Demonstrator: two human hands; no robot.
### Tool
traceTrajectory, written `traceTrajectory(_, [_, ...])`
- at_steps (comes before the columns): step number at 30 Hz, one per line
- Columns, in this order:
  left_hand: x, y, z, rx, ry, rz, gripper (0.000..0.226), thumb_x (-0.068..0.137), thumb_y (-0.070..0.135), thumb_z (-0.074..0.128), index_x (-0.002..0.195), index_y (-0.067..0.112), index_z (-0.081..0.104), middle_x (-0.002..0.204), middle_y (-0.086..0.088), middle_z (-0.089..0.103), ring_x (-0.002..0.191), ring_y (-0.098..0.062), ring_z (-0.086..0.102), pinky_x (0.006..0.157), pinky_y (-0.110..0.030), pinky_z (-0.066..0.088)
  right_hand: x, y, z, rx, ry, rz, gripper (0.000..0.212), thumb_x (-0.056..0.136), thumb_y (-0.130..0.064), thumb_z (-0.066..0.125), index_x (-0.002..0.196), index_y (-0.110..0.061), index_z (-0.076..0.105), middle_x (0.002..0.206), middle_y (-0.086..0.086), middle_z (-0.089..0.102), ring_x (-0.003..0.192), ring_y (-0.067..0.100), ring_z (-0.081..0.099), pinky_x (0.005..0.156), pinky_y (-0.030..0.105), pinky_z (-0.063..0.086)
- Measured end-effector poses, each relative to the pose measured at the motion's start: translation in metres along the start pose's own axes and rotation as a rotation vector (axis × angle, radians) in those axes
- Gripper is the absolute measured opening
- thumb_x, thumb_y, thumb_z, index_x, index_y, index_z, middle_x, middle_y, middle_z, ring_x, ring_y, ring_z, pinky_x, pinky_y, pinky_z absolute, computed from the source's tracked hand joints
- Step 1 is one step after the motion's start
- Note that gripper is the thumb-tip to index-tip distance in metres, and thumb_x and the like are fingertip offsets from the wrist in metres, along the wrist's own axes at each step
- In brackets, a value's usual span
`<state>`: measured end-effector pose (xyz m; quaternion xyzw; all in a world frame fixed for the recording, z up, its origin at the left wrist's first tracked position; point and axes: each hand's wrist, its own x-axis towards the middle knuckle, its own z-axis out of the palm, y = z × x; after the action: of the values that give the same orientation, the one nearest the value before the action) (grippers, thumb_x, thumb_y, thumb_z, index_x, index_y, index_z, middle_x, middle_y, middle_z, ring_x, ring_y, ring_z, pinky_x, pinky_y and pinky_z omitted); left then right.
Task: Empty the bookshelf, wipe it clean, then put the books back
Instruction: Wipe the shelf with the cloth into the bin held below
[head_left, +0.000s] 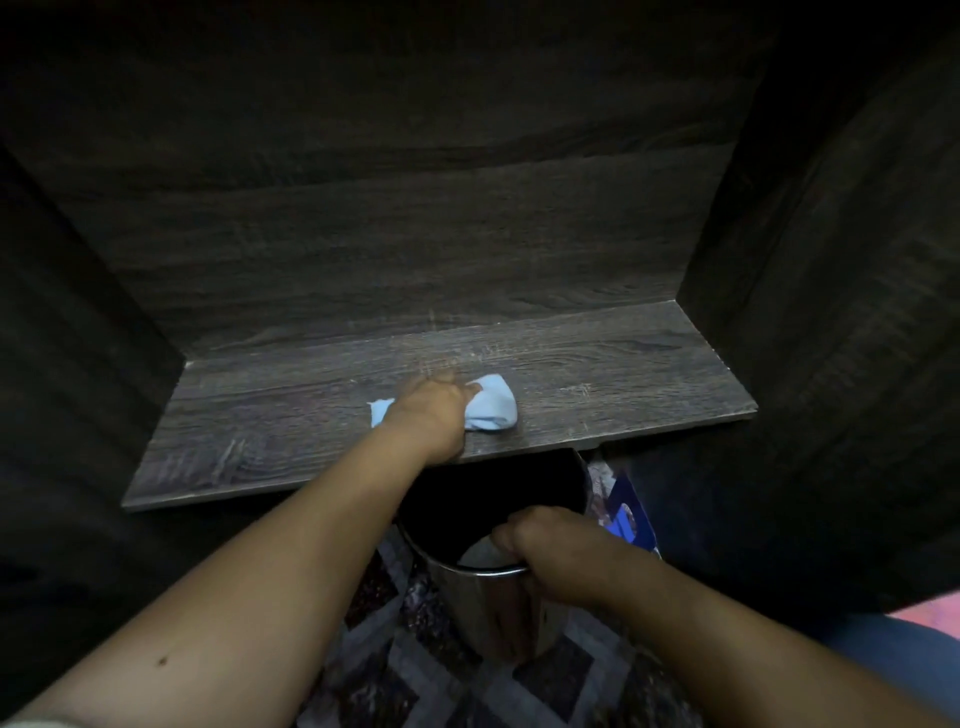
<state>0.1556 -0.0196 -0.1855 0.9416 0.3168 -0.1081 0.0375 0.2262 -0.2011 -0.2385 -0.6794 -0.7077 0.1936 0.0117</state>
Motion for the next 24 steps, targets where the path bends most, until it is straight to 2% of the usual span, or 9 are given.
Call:
traceTrajectory(3, [-0.026,0.01,0.001,-0.045,-0.035,0.031,0.053,0.091,0.019,0.055,0.142,0.025,0.043,0.138,-0.012,0.044,0.126,-0.031,0.046,0.105,-0.031,0.035,-0.009,-0.009,-0.001,-0.003,-0.001,-0.006,0.024,0.086,-0.013,0.059,0.11,-0.013,0.06,0.113,0.012,0.06,0.106,0.032,0.058,0.082,0.036,0.048])
traceTrajectory(6, [-0.053,0.01,0.005,-0.234,-0.117,0.04,0.031,0.089,0.016,0.056,0.119,0.019,0.063,0.12,-0.008,0.063,0.111,-0.028,0.06,0.093,-0.031,0.048,-0.019,-0.018,-0.004,-0.034,-0.023,-0.011,0.026,0.087,-0.008,0.054,0.112,-0.011,0.059,0.115,0.014,0.058,0.108,0.032,0.056,0.082,0.037,0.046])
traceTrajectory(9, [-0.074,0.0,0.006,-0.38,-0.076,0.003,0.035,0.081,0.001,0.048,0.107,0.014,0.069,0.11,-0.01,0.069,0.103,-0.027,0.063,0.086,-0.03,0.05,-0.025,-0.019,-0.005,-0.028,-0.022,-0.018,0.024,0.085,-0.009,0.056,0.109,-0.011,0.058,0.112,0.014,0.058,0.106,0.033,0.056,0.081,0.037,0.046])
traceTrajectory(14, [-0.082,-0.013,-0.009,-0.463,0.466,-0.124,0.035,0.081,0.002,0.053,0.115,0.008,0.061,0.111,-0.017,0.059,0.101,-0.034,0.057,0.084,-0.033,0.044,-0.029,-0.017,-0.006,-0.025,-0.016,-0.012,0.022,0.084,-0.011,0.063,0.106,-0.011,0.059,0.109,0.012,0.059,0.103,0.032,0.057,0.078,0.036,0.047])
traceTrajectory(18, [-0.085,-0.015,-0.014,-0.44,0.94,-0.031,0.05,0.074,-0.006,0.055,0.123,0.003,0.056,0.12,-0.016,0.053,0.11,-0.032,0.052,0.098,-0.038,0.041,-0.025,-0.017,-0.005,-0.027,-0.008,-0.01,0.023,0.085,-0.014,0.064,0.107,-0.013,0.059,0.109,0.011,0.058,0.102,0.033,0.058,0.079,0.038,0.05])
traceTrajectory(19, [-0.084,-0.015,-0.008,-0.39,0.948,-0.001,0.051,0.074,-0.007,0.056,0.124,0.002,0.056,0.121,-0.017,0.052,0.111,-0.033,0.05,0.1,-0.039,0.041,-0.024,-0.017,-0.004,-0.027,-0.009,-0.011,0.023,0.085,-0.015,0.064,0.107,-0.013,0.059,0.108,0.011,0.058,0.102,0.033,0.058,0.079,0.038,0.051])
traceTrajectory(20, [-0.083,-0.013,0.0,-0.338,0.869,0.047,0.051,0.074,-0.008,0.057,0.124,0.003,0.057,0.121,-0.018,0.053,0.11,-0.034,0.05,0.099,-0.041,0.043,-0.024,-0.017,-0.004,-0.031,-0.008,-0.014,0.022,0.085,-0.015,0.064,0.107,-0.013,0.059,0.108,0.011,0.058,0.101,0.033,0.058,0.078,0.037,0.05])
traceTrajectory(23, [-0.08,-0.009,0.025,-0.313,0.37,0.231,0.043,0.08,-0.006,0.055,0.119,0.008,0.065,0.115,-0.017,0.059,0.105,-0.039,0.056,0.094,-0.041,0.047,-0.024,-0.017,-0.004,-0.031,-0.004,-0.024,0.021,0.083,-0.013,0.064,0.103,-0.012,0.059,0.109,0.013,0.059,0.101,0.034,0.058,0.077,0.037,0.047])
traceTrajectory(24, [-0.081,-0.009,0.027,-0.329,0.314,0.238,0.042,0.081,-0.004,0.053,0.118,0.009,0.066,0.113,-0.015,0.06,0.104,-0.038,0.057,0.094,-0.04,0.047,-0.025,-0.017,-0.004,-0.033,-0.003,-0.03,0.021,0.082,-0.013,0.064,0.102,-0.012,0.058,0.108,0.014,0.059,0.1,0.034,0.058,0.077,0.037,0.047])
